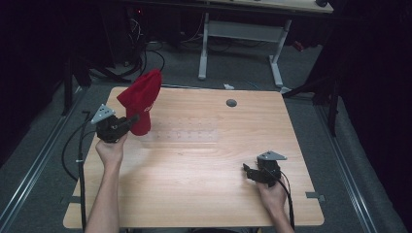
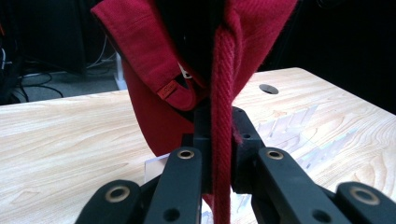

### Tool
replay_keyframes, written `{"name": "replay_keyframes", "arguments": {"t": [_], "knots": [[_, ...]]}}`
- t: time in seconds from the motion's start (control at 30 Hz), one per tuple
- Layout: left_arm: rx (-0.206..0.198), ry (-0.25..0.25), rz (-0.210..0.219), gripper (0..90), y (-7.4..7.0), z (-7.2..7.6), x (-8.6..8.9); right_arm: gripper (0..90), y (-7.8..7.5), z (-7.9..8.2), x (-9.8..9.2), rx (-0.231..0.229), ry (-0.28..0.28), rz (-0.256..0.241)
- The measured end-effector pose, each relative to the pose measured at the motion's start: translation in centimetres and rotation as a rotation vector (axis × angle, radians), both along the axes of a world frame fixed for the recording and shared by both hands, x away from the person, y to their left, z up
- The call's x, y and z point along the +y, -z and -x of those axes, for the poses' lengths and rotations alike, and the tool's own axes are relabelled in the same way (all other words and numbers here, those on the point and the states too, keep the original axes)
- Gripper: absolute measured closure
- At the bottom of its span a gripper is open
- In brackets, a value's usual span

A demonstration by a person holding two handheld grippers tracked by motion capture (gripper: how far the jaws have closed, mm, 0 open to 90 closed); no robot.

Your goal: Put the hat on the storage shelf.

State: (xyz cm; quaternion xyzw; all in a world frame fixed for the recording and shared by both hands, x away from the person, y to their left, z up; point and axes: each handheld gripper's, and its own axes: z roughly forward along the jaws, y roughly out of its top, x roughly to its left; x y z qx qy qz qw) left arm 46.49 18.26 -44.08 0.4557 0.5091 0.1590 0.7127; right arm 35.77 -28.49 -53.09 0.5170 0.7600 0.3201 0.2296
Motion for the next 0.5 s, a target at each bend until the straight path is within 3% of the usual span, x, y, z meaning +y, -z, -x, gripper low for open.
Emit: {"name": "replay_keyframes", "arguments": {"t": [0.17, 0.27, 0.5], "knots": [[0.012, -0.003, -0.018, 83.7, 0.6, 0.3, -0.1, 34.0, 0.0, 0.0, 0.0, 0.000, -0.001, 0.000], [0.031, -0.008, 0.003, 83.8, 1.2, 0.4, 0.1, 34.0, 0.0, 0.0, 0.0, 0.000, 0.000, 0.000], [0.068, 0.007, -0.060, 84.2, 1.8, 0.9, -0.3, 34.0, 0.0, 0.0, 0.0, 0.000, 0.000, 0.000]]}}
